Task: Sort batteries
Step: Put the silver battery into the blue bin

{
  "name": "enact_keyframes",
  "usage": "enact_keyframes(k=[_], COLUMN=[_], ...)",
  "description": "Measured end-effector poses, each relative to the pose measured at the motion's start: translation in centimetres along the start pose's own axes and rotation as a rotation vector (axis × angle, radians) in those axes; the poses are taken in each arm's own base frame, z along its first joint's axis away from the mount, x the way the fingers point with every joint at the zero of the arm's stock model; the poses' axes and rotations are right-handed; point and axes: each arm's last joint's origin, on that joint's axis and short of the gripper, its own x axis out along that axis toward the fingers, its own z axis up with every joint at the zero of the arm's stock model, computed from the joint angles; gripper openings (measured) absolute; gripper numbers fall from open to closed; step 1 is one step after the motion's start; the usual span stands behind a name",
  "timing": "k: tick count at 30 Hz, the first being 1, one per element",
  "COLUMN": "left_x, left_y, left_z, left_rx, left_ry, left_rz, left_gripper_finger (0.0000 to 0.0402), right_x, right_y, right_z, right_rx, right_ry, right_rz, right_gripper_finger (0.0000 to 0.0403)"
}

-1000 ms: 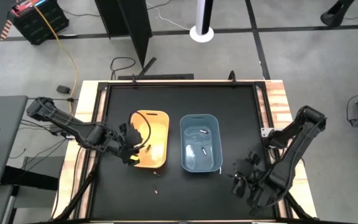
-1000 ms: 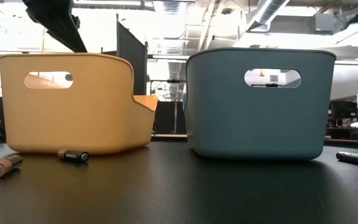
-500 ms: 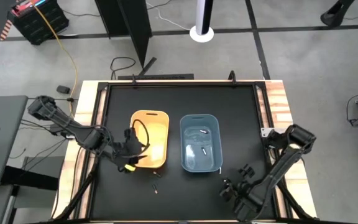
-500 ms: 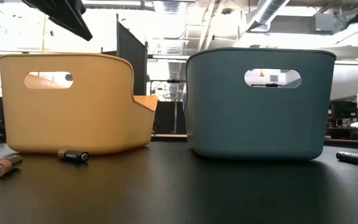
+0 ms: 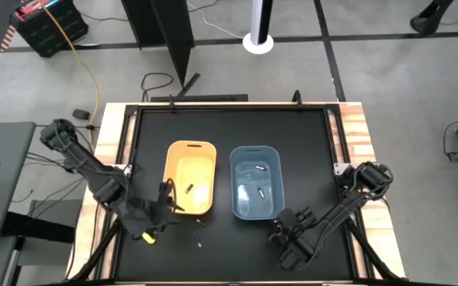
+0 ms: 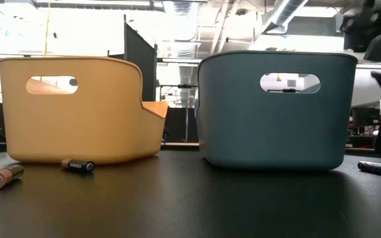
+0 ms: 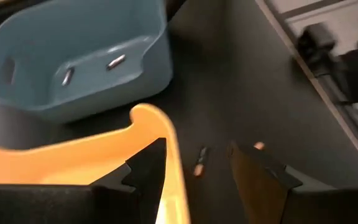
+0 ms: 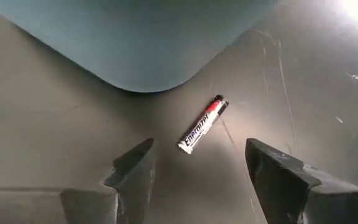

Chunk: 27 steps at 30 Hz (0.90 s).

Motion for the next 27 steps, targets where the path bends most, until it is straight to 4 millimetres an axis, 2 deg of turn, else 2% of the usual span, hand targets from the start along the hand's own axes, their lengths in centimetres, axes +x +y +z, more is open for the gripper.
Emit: enact_keyframes(k=[4,10,17,21,27], left_x=[-0.4,-0.6,-0.6,-0.6,-0.6], left_y=[-0.6,-0.9,-0.9,-0.9,-0.9], left_z=[-0.1,-0.2,-0.2,-0.2,-0.2], left_rx=[0.014,0.020,0.013,0.006,0.003], left_ry=[-0.015,-0.020,-0.022,-0.022,-0.021], left_rz=[0.004,0.010,0.017,0.017,0.017], left_gripper_finger=[0.0173,0.0173,0.0173,0.0173,0.0173], right_x=[0.9,1.2,2.0,2.3,3.0], right_y=[-1.0,-1.8,-1.6,-1.6,-1.6], right_z=[-0.2,-0.2,0.7,1.1,0.7], right_rx=[0.035,0.076,0.071,0.067,0.079], right_ry=[0.003,-0.002,-0.013,0.039,0.058], right_rz=[0.000,0.061,0.047,0.027,0.053], right_gripper_finger=[0.0265,0.0265,0.0265,0.0259,0.0241])
